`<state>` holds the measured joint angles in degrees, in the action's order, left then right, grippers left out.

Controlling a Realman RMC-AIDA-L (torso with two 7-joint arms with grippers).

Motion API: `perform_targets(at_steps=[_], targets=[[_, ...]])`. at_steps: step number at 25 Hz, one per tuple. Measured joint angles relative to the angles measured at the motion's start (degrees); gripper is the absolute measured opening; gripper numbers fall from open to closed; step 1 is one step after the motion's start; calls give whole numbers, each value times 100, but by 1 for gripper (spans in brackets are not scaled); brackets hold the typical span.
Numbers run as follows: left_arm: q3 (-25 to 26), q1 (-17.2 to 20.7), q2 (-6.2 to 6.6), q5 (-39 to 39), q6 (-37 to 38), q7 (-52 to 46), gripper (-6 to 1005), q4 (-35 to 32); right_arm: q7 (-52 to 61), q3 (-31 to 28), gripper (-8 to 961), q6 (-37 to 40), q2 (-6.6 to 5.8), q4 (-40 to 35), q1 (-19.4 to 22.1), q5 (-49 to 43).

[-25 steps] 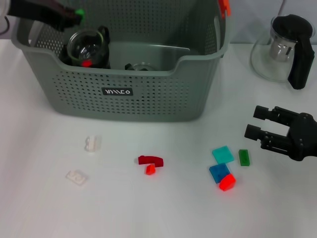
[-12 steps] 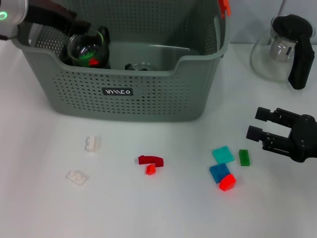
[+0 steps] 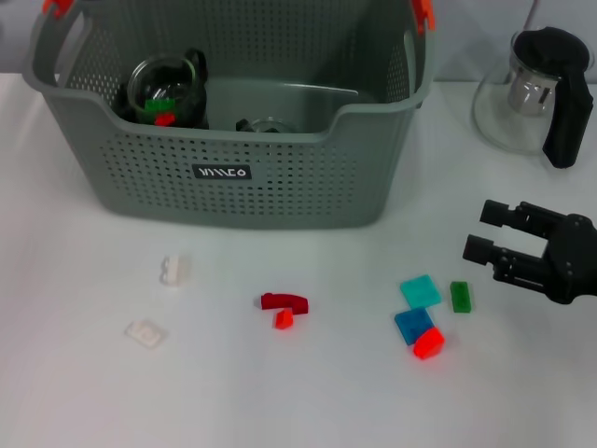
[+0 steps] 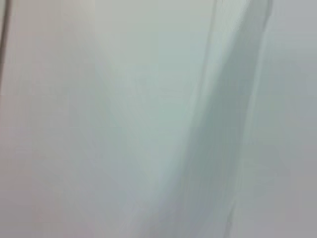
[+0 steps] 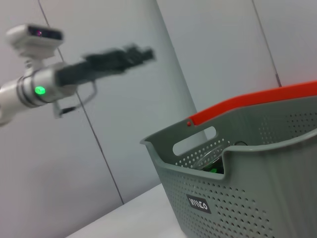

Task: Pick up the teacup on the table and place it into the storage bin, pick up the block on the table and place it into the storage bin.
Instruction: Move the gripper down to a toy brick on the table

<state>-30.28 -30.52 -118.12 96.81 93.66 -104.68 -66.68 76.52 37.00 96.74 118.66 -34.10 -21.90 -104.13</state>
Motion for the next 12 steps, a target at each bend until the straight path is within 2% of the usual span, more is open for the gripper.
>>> perform_targets(at_steps=[2, 4, 6, 12], targets=[[373, 91, 34, -436, 533, 210, 580, 418, 1, 0, 759, -8, -1, 0, -8, 1], [671, 182, 49, -535, 940, 406, 579, 697, 1, 1, 759, -13, 3, 0, -11, 0], [849, 355, 23, -238, 1159, 676, 579, 802, 3, 4, 759, -14, 4, 0, -21, 0], [888, 969, -222, 1442, 1413, 1869, 578, 590, 8, 4, 759, -19, 7, 0, -16, -2]])
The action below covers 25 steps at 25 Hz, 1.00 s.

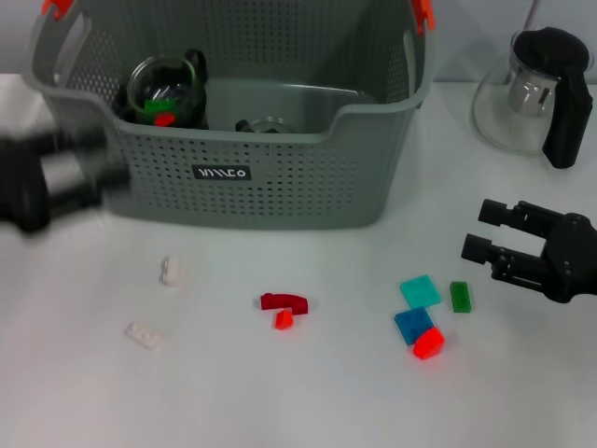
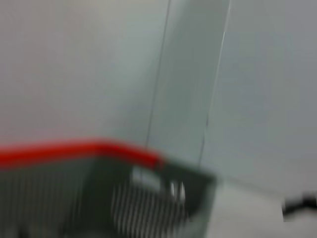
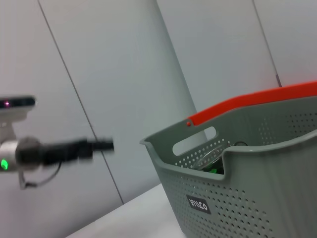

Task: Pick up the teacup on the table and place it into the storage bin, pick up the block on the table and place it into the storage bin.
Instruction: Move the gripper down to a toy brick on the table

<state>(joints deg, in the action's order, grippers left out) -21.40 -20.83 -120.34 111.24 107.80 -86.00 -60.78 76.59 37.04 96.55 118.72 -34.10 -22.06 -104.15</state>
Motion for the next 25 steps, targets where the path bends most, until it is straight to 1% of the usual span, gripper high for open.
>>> perform_targets(at_steps=[3, 5, 7, 10, 13, 18, 21, 25], targets=[[-32, 198, -111, 734, -53, 584, 578, 30, 1, 0, 759, -7, 0, 0, 28, -1], [-47, 320, -192, 1050, -166, 1097, 578, 82, 2, -3, 759, -11, -5, 0, 36, 0], [-52, 450, -299, 1239, -377, 1866, 577, 261, 3, -4, 759, -20, -7, 0, 35, -1], [-51, 562, -368, 1331, -704, 2696, 577, 674, 4, -4, 759, -55, -3, 0, 24, -1], [-54, 525, -352, 1583, -1170, 2889, 577, 1140, 5, -4, 759, -61, 6, 0, 15, 0], [-88, 498, -360, 1834, -1666, 3027, 576, 1485, 5, -4, 760, -64, 10, 5, 6, 0], [-94, 518, -370, 1902, -1748, 3061, 576, 1537, 5, -4, 759, -66, 11, 8, 5, 0], [-63, 598, -358, 1932, -1641, 2945, 577, 1496, 5, -4, 760, -67, 10, 9, 10, 0]])
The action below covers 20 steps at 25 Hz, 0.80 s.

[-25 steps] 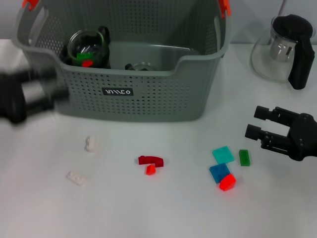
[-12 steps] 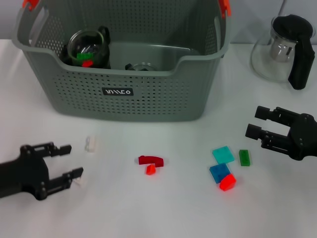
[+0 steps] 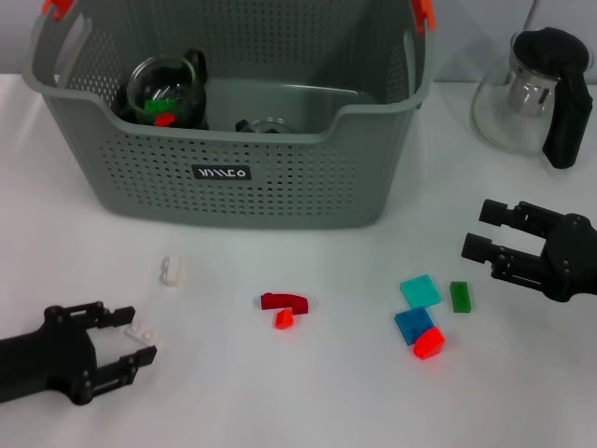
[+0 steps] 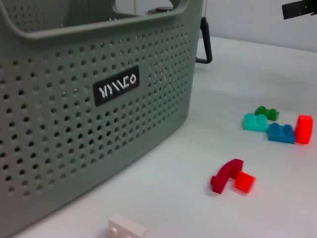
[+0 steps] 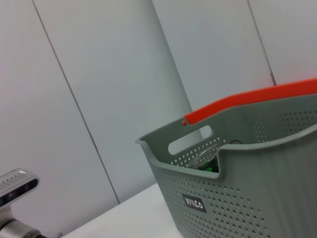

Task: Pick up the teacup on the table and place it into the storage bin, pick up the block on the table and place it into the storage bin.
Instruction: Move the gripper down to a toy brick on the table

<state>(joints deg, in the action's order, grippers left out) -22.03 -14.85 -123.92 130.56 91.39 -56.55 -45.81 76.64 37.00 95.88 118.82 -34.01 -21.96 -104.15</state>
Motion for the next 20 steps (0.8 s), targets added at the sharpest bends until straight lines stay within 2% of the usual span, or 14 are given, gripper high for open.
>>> perform_targets(at_steps=[6, 10, 14, 20], targets=[[5, 55, -8, 328, 114, -303, 571, -67, 0, 0, 760, 2, -6, 0, 17, 0], [17, 0, -14, 329, 60, -336, 563, -24, 0, 6, 760, -2, -8, 0, 0, 0], [19, -52, -17, 355, -2, -360, 504, -7, 0, 21, 760, -2, -13, 1, -6, 0], [13, -73, -18, 364, -98, -441, 505, 1, 0, 1, 760, -1, -18, 0, 11, 0]])
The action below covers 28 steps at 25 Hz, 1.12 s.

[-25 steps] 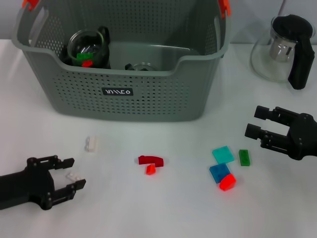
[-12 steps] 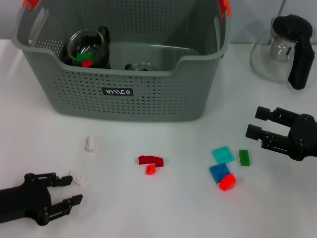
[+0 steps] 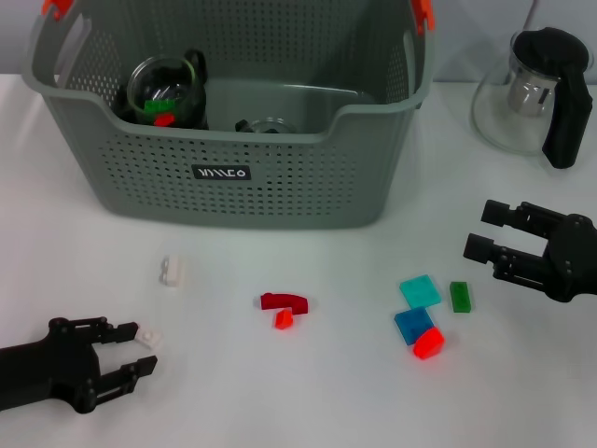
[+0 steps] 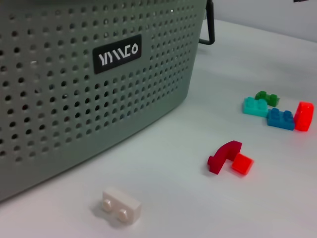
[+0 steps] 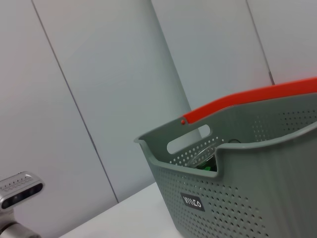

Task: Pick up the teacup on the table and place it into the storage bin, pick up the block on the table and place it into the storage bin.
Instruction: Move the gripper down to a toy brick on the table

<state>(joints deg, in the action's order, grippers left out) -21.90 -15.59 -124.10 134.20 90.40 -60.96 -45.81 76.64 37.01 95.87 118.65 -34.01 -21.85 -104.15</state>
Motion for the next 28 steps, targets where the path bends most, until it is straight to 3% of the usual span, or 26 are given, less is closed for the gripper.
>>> perform_targets(at_steps=[17, 24, 28], targets=[[-54, -294, 1, 68, -308, -97, 506, 184, 0, 11, 761, 4, 1, 0, -2, 0], [167, -228, 24, -111, -104, 233, 507, 45, 0, -8, 761, 6, 1, -1, 17, 0], [58, -307, -2, -87, -423, 338, 507, 128, 0, -6, 761, 6, 1, -1, -11, 0]])
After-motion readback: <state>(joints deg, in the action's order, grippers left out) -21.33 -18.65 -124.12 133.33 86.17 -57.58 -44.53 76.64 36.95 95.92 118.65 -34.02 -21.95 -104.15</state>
